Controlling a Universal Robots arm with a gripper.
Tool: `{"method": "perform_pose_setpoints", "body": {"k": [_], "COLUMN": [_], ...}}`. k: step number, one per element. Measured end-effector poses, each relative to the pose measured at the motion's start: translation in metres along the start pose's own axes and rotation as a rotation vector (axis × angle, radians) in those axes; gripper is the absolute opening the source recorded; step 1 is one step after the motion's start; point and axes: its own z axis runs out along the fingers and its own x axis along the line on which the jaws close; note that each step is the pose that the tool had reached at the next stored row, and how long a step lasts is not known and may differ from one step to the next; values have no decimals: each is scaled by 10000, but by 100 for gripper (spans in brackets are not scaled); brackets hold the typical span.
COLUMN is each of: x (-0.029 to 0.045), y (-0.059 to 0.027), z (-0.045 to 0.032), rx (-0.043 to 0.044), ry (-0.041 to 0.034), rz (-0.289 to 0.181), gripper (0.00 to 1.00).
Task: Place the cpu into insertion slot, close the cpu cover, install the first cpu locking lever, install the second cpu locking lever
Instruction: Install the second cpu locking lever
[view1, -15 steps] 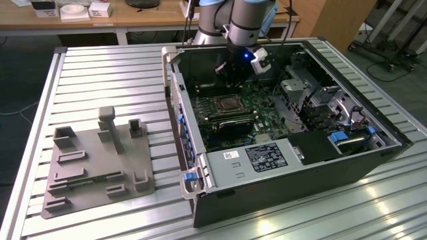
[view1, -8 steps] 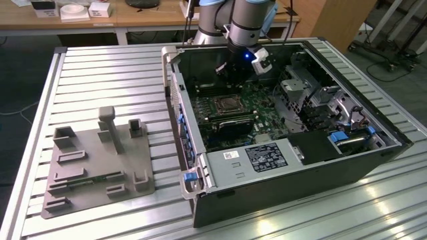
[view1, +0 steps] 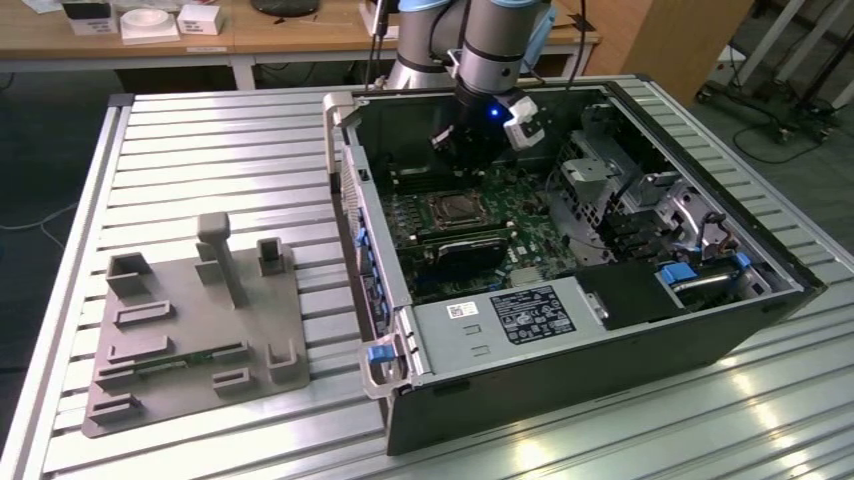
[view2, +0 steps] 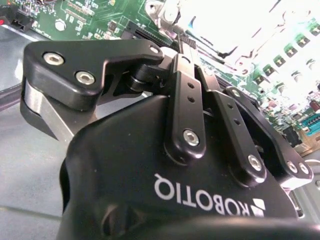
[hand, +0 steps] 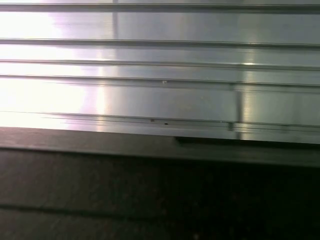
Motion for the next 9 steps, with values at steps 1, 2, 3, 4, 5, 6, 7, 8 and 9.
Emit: {"method": "perform_pose_setpoints", "body": {"k": [1,2,3,4,5,6,7,8,9], "x": [0,0,0,0,0,0,0,1,1], "y": [0,0,0,-1,-1,-2,-7,-14,-25], "z": [0,0,0,0,0,0,-1,-1,-1], "rx": [0,0,0,0,0,-1,1,1,0], "ry": [0,0,0,0,0,-1,1,0,0], "rz": [0,0,0,0,0,0,-2,-2,0], "gripper": [10,10,10,10,10,10,10,10,10]}}
